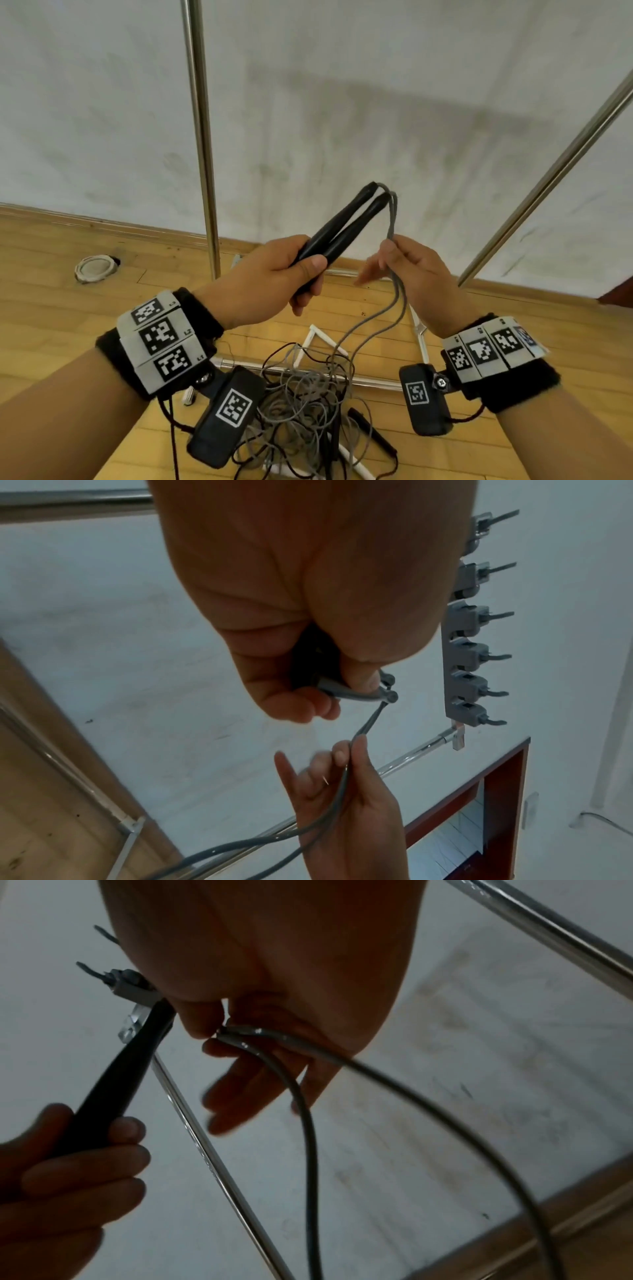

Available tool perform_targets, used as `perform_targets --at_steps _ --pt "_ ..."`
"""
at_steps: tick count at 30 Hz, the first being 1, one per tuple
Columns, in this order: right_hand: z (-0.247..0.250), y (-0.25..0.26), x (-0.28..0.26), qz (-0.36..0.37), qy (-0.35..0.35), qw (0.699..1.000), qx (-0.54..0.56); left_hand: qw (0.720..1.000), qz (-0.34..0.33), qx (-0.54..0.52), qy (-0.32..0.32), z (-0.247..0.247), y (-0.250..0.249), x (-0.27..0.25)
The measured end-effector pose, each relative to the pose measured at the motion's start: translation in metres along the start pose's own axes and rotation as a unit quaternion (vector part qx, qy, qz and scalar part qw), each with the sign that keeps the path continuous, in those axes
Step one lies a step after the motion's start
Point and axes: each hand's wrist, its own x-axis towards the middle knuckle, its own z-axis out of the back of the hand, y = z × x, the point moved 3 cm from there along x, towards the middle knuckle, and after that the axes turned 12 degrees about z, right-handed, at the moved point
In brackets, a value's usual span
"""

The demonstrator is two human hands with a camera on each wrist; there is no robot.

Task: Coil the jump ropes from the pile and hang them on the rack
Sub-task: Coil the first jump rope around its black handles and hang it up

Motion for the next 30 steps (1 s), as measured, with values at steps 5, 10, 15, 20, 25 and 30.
perform_targets --at_steps 5,10,15,20,25,30 --pt "-0.001 -0.003 0.009 -0.018 -0.064 0.995 0.076 0.998 0.01 -0.019 -0.062 0.012 0.002 0.006" --pt "0.009 -0.006 0.01 -0.082 -0.096 0.985 0.117 0.994 0.036 -0.01 -0.106 0.02 0.009 0.009" --pt "0.01 0.001 0.004 -0.055 -0.124 0.989 0.051 0.987 0.037 0.014 -0.158 0.021 0.012 0.01" --pt "0.005 0.013 -0.003 0.001 -0.105 0.987 0.12 0.982 0.037 -0.009 -0.184 0.022 0.009 0.008" --pt "-0.013 0.018 -0.01 -0.006 -0.053 0.988 0.143 0.984 0.057 -0.009 -0.168 0.014 0.011 0.004" --pt "-0.04 0.028 -0.014 -0.009 -0.012 0.982 0.189 0.995 0.048 -0.052 -0.068 -0.008 0.006 -0.001"
